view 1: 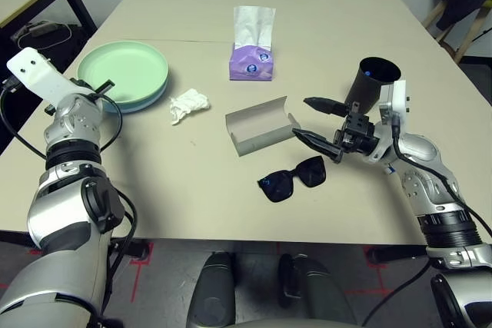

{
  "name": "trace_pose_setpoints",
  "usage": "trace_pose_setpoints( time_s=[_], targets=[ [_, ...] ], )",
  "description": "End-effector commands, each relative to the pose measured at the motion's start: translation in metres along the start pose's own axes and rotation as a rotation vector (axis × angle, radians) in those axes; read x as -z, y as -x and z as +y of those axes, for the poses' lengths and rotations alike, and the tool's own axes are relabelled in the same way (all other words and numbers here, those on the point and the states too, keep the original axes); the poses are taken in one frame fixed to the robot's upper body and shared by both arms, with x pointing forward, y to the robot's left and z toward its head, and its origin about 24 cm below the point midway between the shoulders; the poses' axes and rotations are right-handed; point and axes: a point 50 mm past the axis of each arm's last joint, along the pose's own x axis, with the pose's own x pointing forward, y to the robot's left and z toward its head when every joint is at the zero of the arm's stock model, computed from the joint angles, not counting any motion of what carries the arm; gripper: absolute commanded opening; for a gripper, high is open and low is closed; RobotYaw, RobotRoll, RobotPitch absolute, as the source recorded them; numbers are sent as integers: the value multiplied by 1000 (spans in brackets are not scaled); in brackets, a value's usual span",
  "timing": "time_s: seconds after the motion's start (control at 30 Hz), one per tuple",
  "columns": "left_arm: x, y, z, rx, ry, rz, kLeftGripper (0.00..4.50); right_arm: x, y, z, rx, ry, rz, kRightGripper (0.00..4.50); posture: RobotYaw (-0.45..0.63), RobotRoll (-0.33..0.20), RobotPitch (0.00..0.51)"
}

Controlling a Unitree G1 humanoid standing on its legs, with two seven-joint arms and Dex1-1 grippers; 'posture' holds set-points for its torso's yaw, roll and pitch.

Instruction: Organize and tidy the items on the table.

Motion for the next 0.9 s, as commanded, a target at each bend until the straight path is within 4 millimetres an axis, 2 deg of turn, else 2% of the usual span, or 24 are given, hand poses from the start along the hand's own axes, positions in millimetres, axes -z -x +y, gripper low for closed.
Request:
trace_pose_setpoints(
  time_s=[0.03,0.1,0.33,0.4,0.63,0.8,0.9],
  targets=[
    [0,-1,-1,-40,-16,-13,554,-6,1,1,7,10,-21,4500,118,0,141],
    [0,-1,0,-54,-14,-21,1168,-6,1,2,7,10,-21,4500,116,0,139],
    [-1,-1,-5,-62,-9,-44,3846,-10,1,1,20,17,-23,4500,112,0,129],
    [-1,0,-6,-54,-15,-44,4467,-11,1,0,32,20,-24,4500,110,0,122],
    [7,0,-5,-27,-67,-25,4467,-8,-2,-6,117,8,-20,4500,110,0,120],
    [12,1,-3,4,-105,-4,4467,-8,-7,-3,104,5,-31,4500,114,0,121],
    [14,3,-8,105,-188,13,4467,-8,-7,-4,105,6,-32,4500,121,0,126]
  ],
)
